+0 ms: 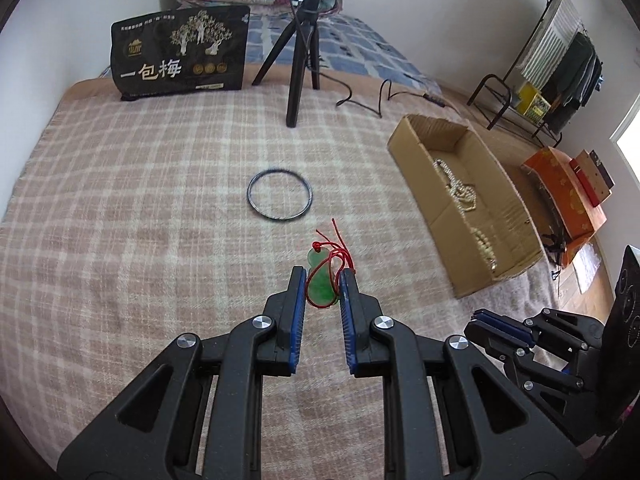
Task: Organize jewelry
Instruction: 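Carry the pendant in the left tool while the right tool carries the pearl to the box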
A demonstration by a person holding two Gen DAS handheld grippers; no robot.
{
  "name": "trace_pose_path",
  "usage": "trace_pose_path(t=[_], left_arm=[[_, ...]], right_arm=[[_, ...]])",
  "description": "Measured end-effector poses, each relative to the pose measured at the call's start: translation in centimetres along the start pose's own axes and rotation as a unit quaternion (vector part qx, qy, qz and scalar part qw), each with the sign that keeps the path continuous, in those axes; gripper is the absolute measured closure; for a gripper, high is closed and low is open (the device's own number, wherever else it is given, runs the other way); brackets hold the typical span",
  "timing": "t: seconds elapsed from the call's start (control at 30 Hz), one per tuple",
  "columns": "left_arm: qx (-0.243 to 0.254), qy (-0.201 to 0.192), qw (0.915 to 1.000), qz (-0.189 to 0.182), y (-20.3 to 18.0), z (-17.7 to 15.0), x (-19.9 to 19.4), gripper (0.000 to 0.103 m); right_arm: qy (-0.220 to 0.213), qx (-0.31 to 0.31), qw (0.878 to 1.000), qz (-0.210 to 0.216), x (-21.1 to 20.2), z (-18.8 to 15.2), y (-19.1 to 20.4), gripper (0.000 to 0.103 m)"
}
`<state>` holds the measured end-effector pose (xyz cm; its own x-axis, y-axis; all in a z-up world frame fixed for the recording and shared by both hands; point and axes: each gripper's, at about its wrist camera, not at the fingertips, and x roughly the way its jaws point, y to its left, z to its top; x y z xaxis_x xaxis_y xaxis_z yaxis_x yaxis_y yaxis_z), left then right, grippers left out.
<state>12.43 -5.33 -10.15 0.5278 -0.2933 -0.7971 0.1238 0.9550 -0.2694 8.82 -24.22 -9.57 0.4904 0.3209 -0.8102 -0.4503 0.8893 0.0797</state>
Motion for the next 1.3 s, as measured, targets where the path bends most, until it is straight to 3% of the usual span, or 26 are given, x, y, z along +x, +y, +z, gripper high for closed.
trace_pose_path(t=[0.4, 1.3], left_arm=[[0.003, -0.027, 0.9992, -0.029, -2.7, 2.6, -1.2, 0.088], [0.053, -0.06, 0.9942, -0.072, -11.1, 11.7, 2.3, 0.088]], right_arm=[[-0.034, 0.02, 0.999, -0.02, -2.7, 1.0, -2.7, 0.097], [-0.064, 0.127, 0.985, -0.095, -5.3, 1.1, -13.2, 0.097]])
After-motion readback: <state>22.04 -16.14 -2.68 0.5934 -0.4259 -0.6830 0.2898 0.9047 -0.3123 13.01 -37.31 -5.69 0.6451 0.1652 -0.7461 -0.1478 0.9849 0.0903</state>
